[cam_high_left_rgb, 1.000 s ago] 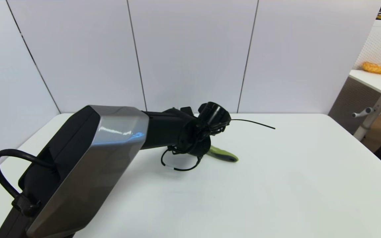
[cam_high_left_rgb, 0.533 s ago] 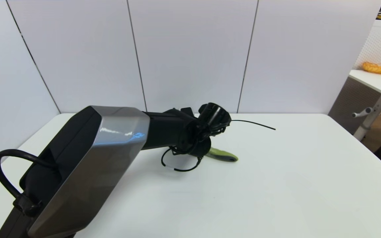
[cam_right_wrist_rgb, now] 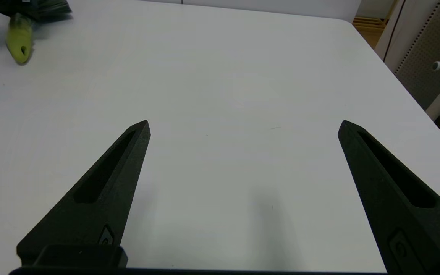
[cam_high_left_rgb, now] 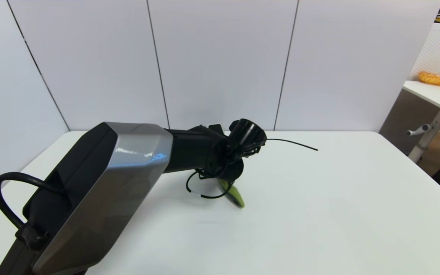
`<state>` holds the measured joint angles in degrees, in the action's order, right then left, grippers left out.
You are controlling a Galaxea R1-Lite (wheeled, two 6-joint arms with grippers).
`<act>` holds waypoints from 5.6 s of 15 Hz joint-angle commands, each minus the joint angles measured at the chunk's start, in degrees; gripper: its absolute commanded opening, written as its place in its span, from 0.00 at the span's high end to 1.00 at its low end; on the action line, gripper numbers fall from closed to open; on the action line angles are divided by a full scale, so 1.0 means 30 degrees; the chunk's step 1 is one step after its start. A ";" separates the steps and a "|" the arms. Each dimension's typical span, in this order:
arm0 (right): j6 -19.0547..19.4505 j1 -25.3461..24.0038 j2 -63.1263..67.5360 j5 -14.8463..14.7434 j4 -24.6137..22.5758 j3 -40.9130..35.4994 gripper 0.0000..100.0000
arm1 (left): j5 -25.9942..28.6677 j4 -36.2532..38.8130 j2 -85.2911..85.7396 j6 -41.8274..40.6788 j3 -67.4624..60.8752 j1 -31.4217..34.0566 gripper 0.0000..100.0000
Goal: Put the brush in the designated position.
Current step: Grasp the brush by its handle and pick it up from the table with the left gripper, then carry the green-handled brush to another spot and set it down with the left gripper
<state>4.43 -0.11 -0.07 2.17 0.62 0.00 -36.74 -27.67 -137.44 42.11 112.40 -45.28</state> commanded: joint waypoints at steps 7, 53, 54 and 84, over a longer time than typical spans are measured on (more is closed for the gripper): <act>0.0019 0.0007 0.0024 0.0009 -0.0002 -0.0029 0.00 | -0.0174 -0.0854 0.0900 -0.0705 -0.0024 0.0356 1.00; 0.0019 -0.0022 0.0024 0.0009 -0.0031 -0.0029 0.00 | 1.2365 0.1373 1.3791 -2.4494 -1.3296 2.0688 1.00; 0.0019 -0.0022 0.0024 0.0009 -0.0031 -0.0029 0.00 | 1.2540 0.1988 1.3761 -2.4670 -1.3706 2.0658 1.00; 0.0019 -0.0022 0.0024 0.0009 -0.0002 -0.0029 0.00 | 1.4884 0.6089 0.8136 -2.7043 -1.3149 1.9486 1.00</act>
<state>4.44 -0.10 -0.07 2.15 0.60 0.00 7.85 -9.39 -111.93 -38.83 72.90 13.19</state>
